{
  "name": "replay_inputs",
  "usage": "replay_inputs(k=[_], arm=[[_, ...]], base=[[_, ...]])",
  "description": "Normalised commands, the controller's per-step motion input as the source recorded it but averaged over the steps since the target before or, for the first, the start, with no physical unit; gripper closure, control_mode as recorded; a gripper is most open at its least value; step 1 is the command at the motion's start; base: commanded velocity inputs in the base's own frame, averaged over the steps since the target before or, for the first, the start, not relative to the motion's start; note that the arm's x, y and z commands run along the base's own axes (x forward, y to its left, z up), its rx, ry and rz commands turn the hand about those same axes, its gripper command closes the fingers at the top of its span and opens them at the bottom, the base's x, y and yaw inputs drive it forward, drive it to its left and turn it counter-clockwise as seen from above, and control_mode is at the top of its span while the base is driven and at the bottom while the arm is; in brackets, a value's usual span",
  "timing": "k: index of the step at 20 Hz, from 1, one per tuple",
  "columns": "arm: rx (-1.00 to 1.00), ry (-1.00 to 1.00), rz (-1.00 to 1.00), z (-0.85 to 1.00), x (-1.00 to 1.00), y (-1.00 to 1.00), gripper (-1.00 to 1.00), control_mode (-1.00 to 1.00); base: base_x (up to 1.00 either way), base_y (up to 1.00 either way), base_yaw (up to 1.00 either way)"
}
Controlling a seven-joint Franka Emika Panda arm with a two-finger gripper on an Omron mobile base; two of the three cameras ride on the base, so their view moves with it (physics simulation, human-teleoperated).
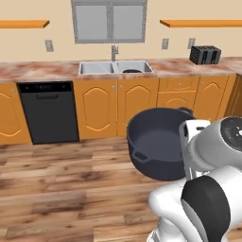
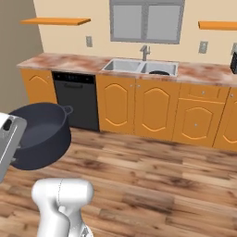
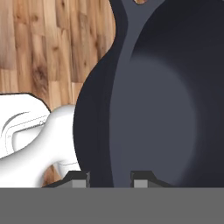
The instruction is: Move the pot and pan from the stove into the sink.
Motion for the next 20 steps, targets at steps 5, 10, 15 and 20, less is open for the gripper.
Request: replay_inputs(k=[5, 10, 15, 20], arm=[[0.00, 0.00, 0.00, 0.00, 0.00, 0.00, 1.00, 1.00], [0.00, 0.00, 0.00, 0.00, 0.00, 0.00, 1.00, 1.00], [0.00, 0.00, 0.00, 0.00, 0.00, 0.00, 1.00, 1.00], [0.00, 0.00, 0.00, 0.00, 0.00, 0.00, 1.00, 1.00]], base=[[0.00, 0.02, 0.00], [0.10, 0.00, 0.00], [0.57, 0.00, 0.00], [0.73, 0.03, 0.00]])
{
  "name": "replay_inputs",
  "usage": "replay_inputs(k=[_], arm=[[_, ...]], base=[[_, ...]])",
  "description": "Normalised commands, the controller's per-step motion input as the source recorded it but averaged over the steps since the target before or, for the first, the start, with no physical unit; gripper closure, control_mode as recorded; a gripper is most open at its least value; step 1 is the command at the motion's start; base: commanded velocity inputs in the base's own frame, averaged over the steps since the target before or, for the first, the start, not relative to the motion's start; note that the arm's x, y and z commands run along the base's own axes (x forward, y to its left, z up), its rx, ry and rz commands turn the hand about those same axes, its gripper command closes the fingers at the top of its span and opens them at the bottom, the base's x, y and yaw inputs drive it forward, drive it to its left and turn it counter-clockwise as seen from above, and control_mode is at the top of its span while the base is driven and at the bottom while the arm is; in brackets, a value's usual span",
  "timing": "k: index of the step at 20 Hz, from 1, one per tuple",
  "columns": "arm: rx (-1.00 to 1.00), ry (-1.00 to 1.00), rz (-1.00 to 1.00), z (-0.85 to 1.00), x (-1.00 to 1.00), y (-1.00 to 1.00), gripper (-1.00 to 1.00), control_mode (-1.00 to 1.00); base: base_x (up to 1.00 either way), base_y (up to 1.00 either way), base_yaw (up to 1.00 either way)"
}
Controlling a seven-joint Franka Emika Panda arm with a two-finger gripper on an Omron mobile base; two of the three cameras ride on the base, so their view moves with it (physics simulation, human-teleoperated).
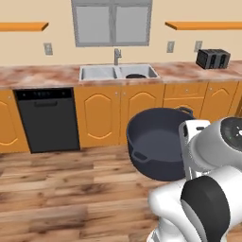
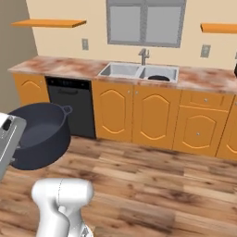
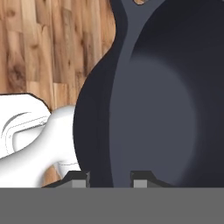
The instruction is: Move the pot and pan from the stove into the sink.
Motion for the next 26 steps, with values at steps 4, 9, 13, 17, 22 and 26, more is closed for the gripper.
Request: replay_inputs(k=[4, 9, 13, 17, 22, 26], arm=[[0.00, 0.00, 0.00, 0.00, 0.00, 0.00, 1.00, 1.00], [0.00, 0.00, 0.00, 0.00, 0.00, 0.00, 1.00, 1.00], [0.00, 0.00, 0.00, 0.00, 0.00, 0.00, 1.00, 1.00], [0.00, 0.00, 0.00, 0.00, 0.00, 0.00, 1.00, 1.00], [0.00, 0.00, 0.00, 0.00, 0.00, 0.00, 1.00, 1.00], [0.00, 0.00, 0.00, 0.00, 0.00, 0.00, 1.00, 1.00]], base=[[0.80, 0.05, 0.00], [0.79, 0.07, 0.00], [0.79, 0.08, 0.00], [0.81, 0.10, 0.00], [0.84, 0.11, 0.00], [0.85, 0.11, 0.00]])
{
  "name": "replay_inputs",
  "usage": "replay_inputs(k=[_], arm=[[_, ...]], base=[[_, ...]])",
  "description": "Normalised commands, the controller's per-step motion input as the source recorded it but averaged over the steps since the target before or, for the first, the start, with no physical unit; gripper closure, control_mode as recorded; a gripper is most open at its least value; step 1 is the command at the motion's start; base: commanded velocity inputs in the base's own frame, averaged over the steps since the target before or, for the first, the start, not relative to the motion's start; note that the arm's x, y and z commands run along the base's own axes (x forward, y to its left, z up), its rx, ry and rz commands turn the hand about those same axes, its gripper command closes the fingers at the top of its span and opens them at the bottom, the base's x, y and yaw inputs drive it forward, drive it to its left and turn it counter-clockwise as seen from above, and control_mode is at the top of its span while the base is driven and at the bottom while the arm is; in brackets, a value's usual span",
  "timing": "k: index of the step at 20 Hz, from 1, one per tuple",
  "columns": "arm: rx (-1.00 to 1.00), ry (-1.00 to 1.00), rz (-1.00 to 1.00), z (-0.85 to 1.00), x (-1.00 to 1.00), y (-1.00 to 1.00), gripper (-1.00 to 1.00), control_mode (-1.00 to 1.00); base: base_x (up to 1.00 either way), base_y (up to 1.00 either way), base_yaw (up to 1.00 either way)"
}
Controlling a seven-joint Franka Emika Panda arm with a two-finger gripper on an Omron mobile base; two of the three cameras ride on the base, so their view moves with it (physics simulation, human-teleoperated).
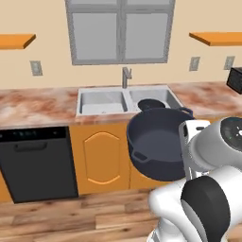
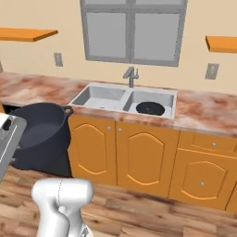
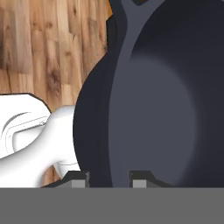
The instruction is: Move the pot and pan from the stove into the sink.
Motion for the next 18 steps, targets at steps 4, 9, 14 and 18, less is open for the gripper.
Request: replay_inputs(k=[4, 9, 14, 18], arm=[[0.00, 0.00, 0.00, 0.00, 0.00, 0.00, 1.00, 1.00], [0.00, 0.00, 0.00, 0.00, 0.00, 0.00, 1.00, 1.00], [0.00, 0.00, 0.00, 0.00, 0.00, 0.00, 1.00, 1.00], [0.00, 0.00, 0.00, 0.00, 0.00, 0.00, 1.00, 1.00]], base=[[0.85, 0.10, 0.00], [0.85, 0.11, 0.00], [0.82, 0.10, 0.00], [0.62, 0.05, 0.00]])
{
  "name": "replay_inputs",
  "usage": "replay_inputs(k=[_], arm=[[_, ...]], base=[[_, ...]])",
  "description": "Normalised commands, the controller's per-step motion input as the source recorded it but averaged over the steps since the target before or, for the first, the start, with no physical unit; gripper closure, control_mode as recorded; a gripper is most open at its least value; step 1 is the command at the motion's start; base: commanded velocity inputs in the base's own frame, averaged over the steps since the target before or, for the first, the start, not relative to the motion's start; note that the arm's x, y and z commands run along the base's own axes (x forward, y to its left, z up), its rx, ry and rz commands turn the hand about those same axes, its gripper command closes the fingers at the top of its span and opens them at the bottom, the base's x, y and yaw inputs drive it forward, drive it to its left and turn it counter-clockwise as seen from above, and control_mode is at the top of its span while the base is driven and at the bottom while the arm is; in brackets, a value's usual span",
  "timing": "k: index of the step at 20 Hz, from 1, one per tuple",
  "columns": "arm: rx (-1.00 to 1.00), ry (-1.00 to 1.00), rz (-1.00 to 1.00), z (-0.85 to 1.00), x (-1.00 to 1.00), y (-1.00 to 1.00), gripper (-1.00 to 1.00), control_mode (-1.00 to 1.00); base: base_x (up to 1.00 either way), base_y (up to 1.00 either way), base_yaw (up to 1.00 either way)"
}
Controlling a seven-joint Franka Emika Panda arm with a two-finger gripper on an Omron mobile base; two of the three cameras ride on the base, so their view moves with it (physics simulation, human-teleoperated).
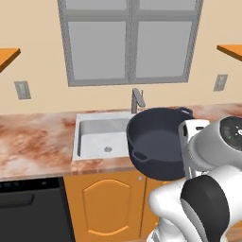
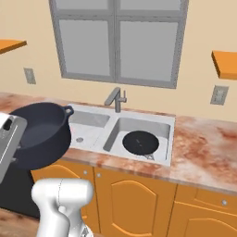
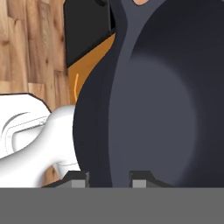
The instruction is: Move the pot and pan from the stove into the sink.
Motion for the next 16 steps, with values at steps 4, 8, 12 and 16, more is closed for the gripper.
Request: replay_inputs(k=[4, 8, 12, 16], arm=[[0.00, 0.00, 0.00, 0.00, 0.00, 0.00, 1.00, 1.00], [0.00, 0.00, 0.00, 0.00, 0.00, 0.00, 1.00, 1.00], [0.00, 0.00, 0.00, 0.00, 0.00, 0.00, 1.00, 1.00], [0.00, 0.00, 0.00, 0.00, 0.00, 0.00, 1.00, 1.00]], base=[[0.01, 0.00, 0.00], [0.09, 0.23, -0.07], [0.11, 0.46, -0.22], [0.05, 0.37, -0.25]])
